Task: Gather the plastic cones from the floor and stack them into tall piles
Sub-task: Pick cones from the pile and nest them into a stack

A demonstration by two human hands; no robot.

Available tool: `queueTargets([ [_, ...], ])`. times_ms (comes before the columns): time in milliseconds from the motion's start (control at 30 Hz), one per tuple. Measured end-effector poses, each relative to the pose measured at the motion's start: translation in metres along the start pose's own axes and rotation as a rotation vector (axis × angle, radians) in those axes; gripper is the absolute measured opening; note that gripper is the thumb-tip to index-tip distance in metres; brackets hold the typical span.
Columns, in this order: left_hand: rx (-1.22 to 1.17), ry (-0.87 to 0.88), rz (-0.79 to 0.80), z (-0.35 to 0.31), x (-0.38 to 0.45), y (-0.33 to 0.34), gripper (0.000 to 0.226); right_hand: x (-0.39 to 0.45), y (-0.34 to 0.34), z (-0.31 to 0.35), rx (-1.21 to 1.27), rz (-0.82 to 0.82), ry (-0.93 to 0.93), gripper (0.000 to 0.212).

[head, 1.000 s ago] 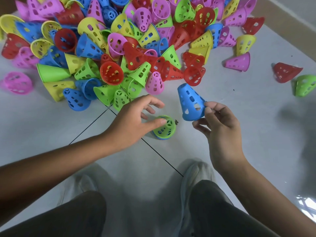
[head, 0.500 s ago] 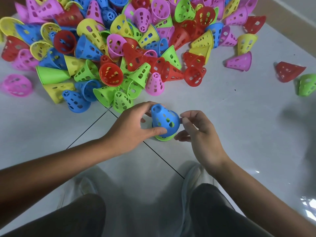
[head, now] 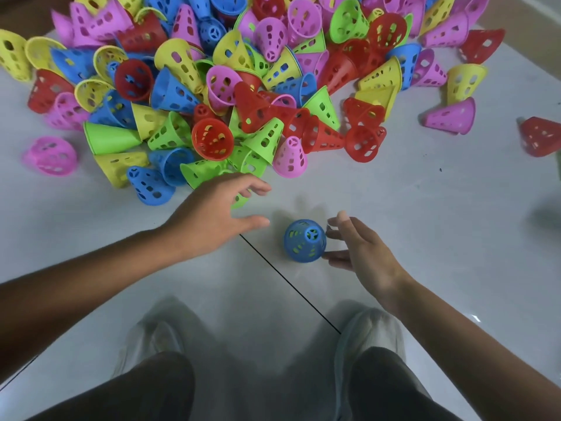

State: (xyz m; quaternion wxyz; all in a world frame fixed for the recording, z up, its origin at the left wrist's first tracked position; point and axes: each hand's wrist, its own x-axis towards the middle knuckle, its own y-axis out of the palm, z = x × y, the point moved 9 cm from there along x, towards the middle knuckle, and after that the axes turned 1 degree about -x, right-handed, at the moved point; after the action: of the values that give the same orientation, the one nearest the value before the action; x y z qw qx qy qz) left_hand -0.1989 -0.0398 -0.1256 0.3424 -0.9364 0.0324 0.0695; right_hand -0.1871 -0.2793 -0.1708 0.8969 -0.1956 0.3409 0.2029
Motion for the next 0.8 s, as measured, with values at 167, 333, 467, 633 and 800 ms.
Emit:
queueTargets([
  [167, 0.201, 0.054, -0.172, 0.016, 0.004, -0.042, 0.040, 0.011, 0.013, 0.006, 0.016, 0.059, 0.000, 0.049],
  [333, 0.321, 0.055, -0.193, 0.037, 0.006, -0.050, 0.046, 0.023, 0.029, 0.015, -0.018, 0.113, -0.020, 0.047],
  [467, 0.325, 0.025, -0.143, 0.052, 0.006, -0.044, 0.054, 0.035, 0.037, 0.024, -0.097, 0.139, -0.035, 0.044],
  [633, 0.334, 0.020, -0.144, 0.058, 0.010, -0.043, 0.049, 0.055, 0.021, 0.061, -0.390, -0.067, -0.300, 0.028],
  [800, 0.377, 0.049, -0.105, 0.058, 0.013, -0.038, 0.042, 0.063, 0.015, 0.122, -0.692, -0.237, -0.744, 0.035],
])
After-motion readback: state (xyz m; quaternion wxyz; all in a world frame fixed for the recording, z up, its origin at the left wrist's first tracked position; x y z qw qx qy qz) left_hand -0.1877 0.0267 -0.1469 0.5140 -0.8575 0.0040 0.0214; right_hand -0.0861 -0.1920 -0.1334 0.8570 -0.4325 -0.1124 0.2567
